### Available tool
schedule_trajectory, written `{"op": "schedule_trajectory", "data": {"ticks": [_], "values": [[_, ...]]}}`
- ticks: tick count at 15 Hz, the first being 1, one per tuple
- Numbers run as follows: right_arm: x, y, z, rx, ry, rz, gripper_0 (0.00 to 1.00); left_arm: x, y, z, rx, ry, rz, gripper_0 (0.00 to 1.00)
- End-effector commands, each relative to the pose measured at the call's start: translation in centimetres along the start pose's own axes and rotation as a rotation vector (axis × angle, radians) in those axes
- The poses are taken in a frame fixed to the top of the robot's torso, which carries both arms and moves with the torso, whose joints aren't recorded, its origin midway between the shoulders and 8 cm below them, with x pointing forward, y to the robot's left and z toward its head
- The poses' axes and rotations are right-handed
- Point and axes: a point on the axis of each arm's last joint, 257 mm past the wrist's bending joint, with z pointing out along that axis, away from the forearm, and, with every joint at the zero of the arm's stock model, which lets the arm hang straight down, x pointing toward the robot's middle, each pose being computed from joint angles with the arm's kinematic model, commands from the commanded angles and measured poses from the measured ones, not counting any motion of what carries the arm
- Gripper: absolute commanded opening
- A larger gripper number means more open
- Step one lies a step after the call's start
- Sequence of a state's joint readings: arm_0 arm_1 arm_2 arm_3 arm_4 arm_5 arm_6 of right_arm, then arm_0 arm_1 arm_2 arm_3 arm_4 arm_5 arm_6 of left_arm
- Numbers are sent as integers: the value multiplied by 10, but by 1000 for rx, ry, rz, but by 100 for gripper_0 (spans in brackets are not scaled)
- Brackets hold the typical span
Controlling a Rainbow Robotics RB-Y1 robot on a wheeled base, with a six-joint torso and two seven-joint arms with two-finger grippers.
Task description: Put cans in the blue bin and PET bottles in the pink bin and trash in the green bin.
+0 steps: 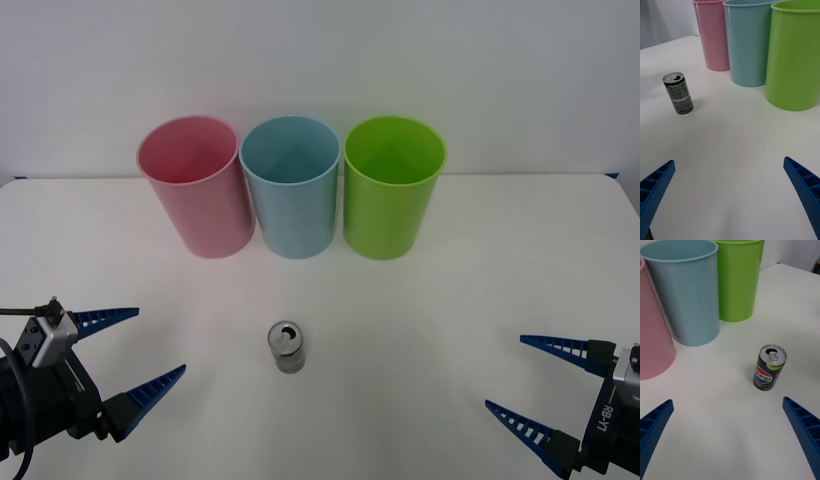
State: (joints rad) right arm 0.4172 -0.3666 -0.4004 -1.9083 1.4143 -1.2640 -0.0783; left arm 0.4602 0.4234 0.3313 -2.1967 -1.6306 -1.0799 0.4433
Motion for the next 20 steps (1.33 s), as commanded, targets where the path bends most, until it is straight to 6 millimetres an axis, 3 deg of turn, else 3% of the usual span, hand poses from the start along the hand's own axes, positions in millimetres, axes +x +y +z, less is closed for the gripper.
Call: {"op": "schedule_trajectory", "data": {"ticks": [1,5,7,11,16,20], "values": [[0,0,0,0,0,0,100,0,0,0,0,0,0,100],[0,0,0,0,0,0,100,0,0,0,0,0,0,100],[-20,-7,3,9,-40,-41,100,0,0,0,0,0,0,100],[-25,1,3,-13,-56,-47,100,0,0,0,0,0,0,100],[-19,28,23,-102,-100,-1,100,0,0,0,0,0,0,100],[-20,39,53,-118,-121,-17,100,0,0,0,0,0,0,100]]}}
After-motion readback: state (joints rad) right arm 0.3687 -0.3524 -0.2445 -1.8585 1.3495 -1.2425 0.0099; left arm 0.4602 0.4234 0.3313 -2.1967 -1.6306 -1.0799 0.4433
